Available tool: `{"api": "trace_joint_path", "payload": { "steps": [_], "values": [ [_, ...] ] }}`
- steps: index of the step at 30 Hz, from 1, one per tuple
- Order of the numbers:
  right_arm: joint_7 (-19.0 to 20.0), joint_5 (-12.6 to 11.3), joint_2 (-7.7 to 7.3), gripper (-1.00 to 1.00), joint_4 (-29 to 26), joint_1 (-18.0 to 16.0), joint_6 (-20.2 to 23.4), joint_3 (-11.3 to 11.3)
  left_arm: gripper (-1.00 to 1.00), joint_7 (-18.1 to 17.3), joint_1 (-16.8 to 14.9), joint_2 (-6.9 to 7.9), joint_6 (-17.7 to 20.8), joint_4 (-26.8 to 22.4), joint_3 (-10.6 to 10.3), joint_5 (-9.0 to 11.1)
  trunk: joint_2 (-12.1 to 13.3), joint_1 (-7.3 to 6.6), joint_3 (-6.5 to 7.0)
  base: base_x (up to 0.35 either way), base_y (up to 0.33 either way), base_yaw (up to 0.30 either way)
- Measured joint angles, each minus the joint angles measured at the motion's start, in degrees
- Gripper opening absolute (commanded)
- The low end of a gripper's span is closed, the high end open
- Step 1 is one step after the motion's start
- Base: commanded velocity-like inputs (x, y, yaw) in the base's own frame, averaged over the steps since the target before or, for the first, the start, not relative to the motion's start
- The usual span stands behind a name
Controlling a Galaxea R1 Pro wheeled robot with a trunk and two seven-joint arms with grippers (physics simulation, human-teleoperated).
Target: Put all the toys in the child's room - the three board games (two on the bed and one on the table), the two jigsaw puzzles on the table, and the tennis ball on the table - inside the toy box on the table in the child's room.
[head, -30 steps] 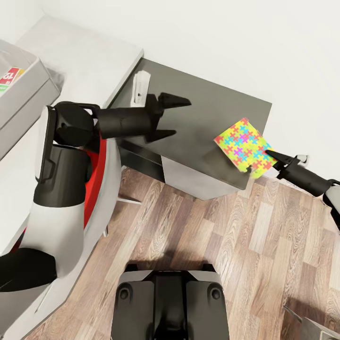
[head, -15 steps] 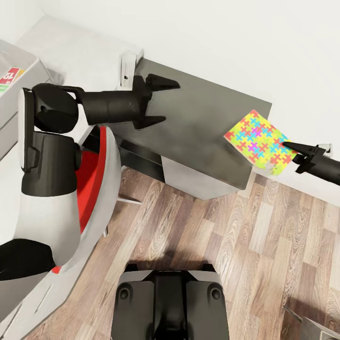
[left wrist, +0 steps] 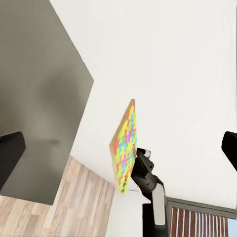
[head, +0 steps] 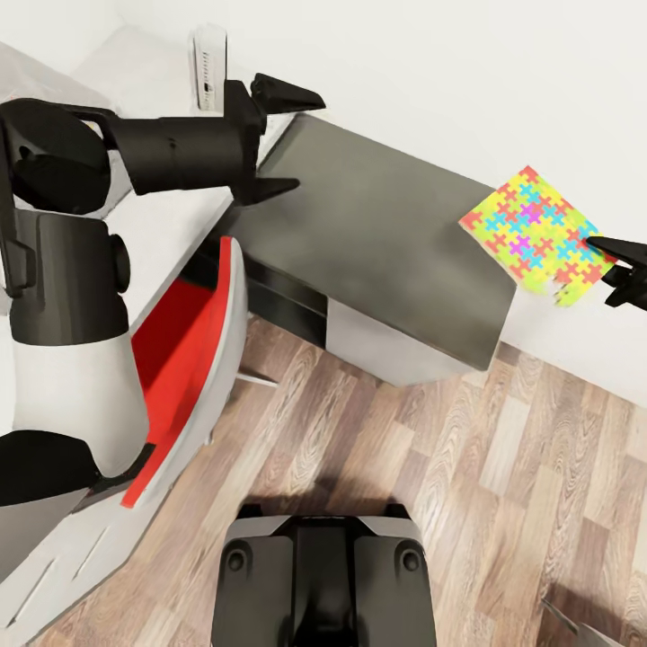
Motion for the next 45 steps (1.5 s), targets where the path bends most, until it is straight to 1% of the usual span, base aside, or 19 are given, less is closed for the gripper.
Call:
{"api": "trace_joint_path", "payload": {
  "steps": [9,12,15,16,19,20,22,23,26,27,30,36,45],
  "values": [
    [-1.26,0.10,-0.01,-1.00,-0.25,-1.78,-0.04,-0.55,1.00,0.92,-1.84,-0.01,-0.74,0.00,0.06,0.01,0.00,0.00,0.22,0.000,0.000,0.267],
    [-1.58,0.11,-0.03,-1.00,-0.26,-2.67,-0.05,-0.61,1.00,1.43,-2.59,0.03,-0.87,0.00,0.07,0.03,0.00,0.00,0.29,0.000,0.000,0.278],
    [-1.90,-0.05,0.11,-1.00,-0.18,-4.57,-0.01,-0.53,1.00,2.34,-4.11,0.00,-1.02,-0.01,0.04,0.15,0.00,0.00,0.35,0.000,0.000,0.281],
    [-1.91,0.11,0.11,-1.00,-0.18,-4.58,-0.06,-0.52,1.00,2.35,-4.13,0.00,-1.01,-0.01,0.04,0.14,0.00,0.00,0.36,0.000,0.000,0.283],
    [-2.40,0.06,0.31,-1.00,-0.09,-6.12,-0.05,-0.22,1.00,3.46,-5.84,-0.03,-1.55,-0.01,-0.01,1.08,0.00,0.00,0.39,0.000,0.000,0.284],
    [-2.41,0.11,0.31,-1.00,-0.09,-6.14,-0.06,-0.22,1.00,3.48,-5.86,-0.02,-1.55,-0.01,-0.02,1.08,0.00,0.00,0.40,0.000,0.000,0.285],
    [-3.06,0.09,0.41,-1.00,-0.05,-6.80,-0.07,-0.07,1.00,4.52,-6.98,-0.01,-2.23,-0.01,-0.10,2.23,0.00,0.00,0.41,0.000,0.000,0.285],
    [-3.07,0.11,0.42,-1.00,-0.05,-6.81,-0.07,-0.06,1.00,4.54,-7.00,0.00,-2.23,-0.01,-0.10,2.23,0.01,0.00,0.41,0.000,0.000,0.285],
    [-4.27,0.09,0.62,-1.00,-0.02,-7.67,-0.08,0.07,1.00,6.33,-8.55,0.01,-3.08,-0.02,-0.52,3.93,0.00,0.00,0.42,0.000,0.000,0.286],
    [-4.28,0.09,0.62,-1.00,-0.02,-7.67,-0.07,0.07,1.00,6.35,-8.57,0.01,-3.08,-0.02,-0.53,3.93,0.00,0.00,0.42,0.000,0.000,0.286],
    [-5.06,0.05,0.80,-1.00,0.13,-8.67,-0.07,0.17,1.00,7.50,-10.02,-0.05,-3.61,-0.02,-0.99,4.91,0.00,0.00,0.43,0.000,0.000,0.286],
    [-5.62,0.03,0.89,-1.00,0.34,-10.10,-0.07,0.25,1.00,8.33,-11.83,-0.07,-4.02,-0.02,-1.34,5.59,0.00,0.00,0.43,0.000,0.000,0.288],
    [-5.95,0.09,0.97,-1.00,0.56,-11.95,-0.09,0.77,1.00,8.62,-13.27,-0.07,-4.15,-0.02,-1.45,5.72,0.01,0.00,0.43,0.000,0.000,0.292]
  ]
}}
